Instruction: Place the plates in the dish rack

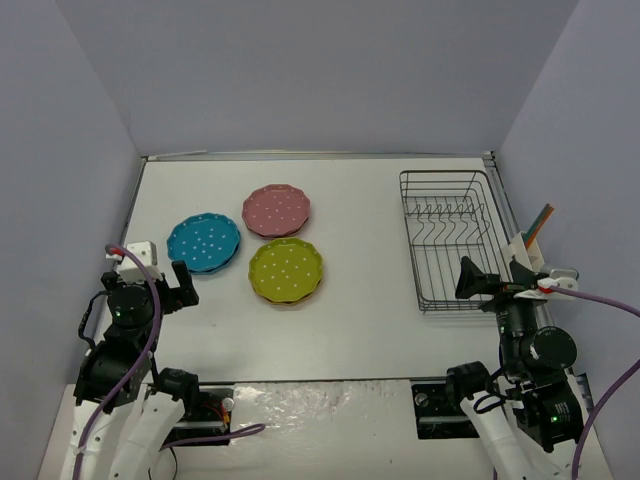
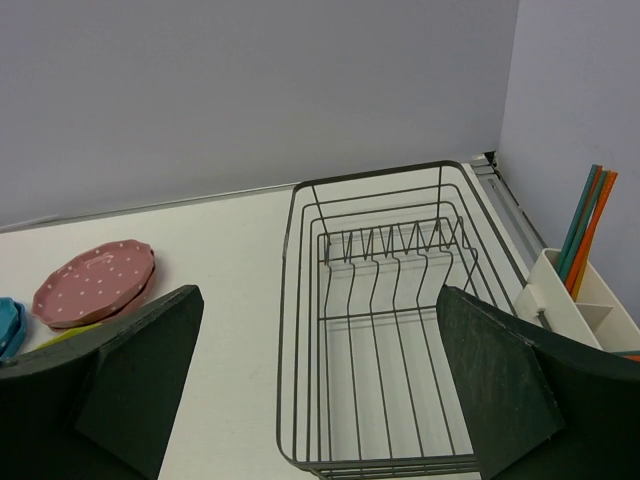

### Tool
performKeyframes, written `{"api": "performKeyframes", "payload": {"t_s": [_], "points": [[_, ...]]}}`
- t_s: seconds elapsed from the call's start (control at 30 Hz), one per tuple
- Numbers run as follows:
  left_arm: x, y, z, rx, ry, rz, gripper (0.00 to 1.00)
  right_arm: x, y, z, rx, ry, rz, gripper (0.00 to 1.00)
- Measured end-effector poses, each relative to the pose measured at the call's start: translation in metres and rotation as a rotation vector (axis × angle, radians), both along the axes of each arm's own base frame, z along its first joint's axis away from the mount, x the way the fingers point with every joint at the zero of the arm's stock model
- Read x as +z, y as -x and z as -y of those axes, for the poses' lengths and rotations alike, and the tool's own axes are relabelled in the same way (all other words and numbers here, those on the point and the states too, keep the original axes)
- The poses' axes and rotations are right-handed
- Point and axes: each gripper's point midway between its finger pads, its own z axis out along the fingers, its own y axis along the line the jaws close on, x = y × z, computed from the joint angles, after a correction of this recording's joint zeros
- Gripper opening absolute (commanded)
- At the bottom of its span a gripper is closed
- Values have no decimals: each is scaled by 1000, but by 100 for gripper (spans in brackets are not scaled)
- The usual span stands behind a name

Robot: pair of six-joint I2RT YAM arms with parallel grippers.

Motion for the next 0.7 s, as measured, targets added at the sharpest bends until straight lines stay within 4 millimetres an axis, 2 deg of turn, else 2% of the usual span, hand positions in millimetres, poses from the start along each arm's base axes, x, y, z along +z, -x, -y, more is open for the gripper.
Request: {"api": "performKeyframes", "payload": {"t_s": [0.2,0.33,0.57,0.7], "points": [[-6,-4,7,-28,11,-33,97,-3,-4,-5,20,5,-19,100],[-21,-11,15,-47,26,-119,97,-10,-16,-13,52,13,-79,100],[-33,-32,43,-83,134,-305,97,-8,-45,-35,117,-22,-208,100],[-50,-45,56,-73,198,-406,97,-26,-70,-54,178,-39,-324,100]]}}
